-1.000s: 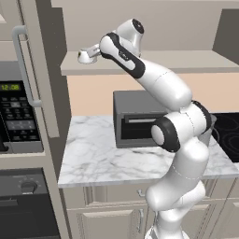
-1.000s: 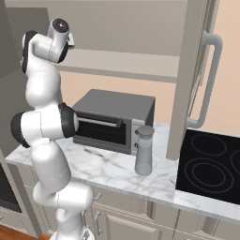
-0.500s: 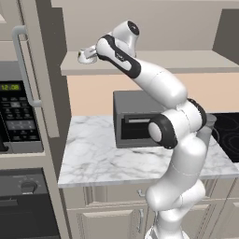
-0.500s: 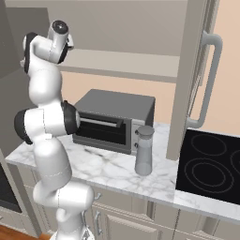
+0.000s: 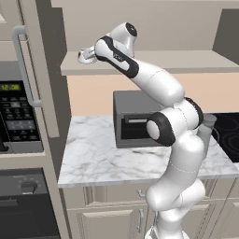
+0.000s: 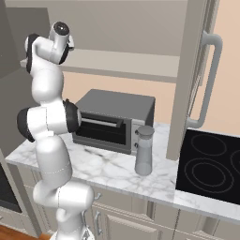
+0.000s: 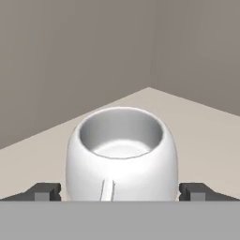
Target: There is a tray on the dining counter. Grab the cup, mug, and pitcher and place them on the tray. The pitcher may be placed next to the tray if it cannot fit the tray.
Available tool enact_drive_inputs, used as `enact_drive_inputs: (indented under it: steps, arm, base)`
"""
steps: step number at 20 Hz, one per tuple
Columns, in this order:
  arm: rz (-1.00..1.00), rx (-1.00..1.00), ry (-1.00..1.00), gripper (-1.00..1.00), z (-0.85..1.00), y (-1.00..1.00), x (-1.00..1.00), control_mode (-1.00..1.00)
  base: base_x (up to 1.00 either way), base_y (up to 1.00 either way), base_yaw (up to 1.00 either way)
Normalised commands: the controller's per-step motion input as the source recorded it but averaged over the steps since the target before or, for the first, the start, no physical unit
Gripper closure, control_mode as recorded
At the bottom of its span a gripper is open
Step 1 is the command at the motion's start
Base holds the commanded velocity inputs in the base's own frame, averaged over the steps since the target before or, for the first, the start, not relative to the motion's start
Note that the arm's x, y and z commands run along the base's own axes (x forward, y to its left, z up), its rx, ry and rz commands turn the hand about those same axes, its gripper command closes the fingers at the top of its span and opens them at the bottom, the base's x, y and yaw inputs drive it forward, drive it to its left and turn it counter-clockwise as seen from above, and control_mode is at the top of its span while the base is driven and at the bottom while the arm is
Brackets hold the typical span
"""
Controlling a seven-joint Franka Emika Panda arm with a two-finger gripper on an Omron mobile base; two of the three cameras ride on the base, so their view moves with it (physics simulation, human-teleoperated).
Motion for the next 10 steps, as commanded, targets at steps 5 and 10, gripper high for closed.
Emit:
enact_drive_inputs:
  steps: [5, 10]
  arm:
    - [0.01, 0.00, 0.00, 1.00, 0.00, 0.02, 0.06, -1.00]
    - [0.00, 0.00, 0.00, 1.00, 0.00, 0.00, 0.00, -1.00]
  base:
    - [0.00, 0.00, 0.00]
    - [0.00, 0.00, 0.00]
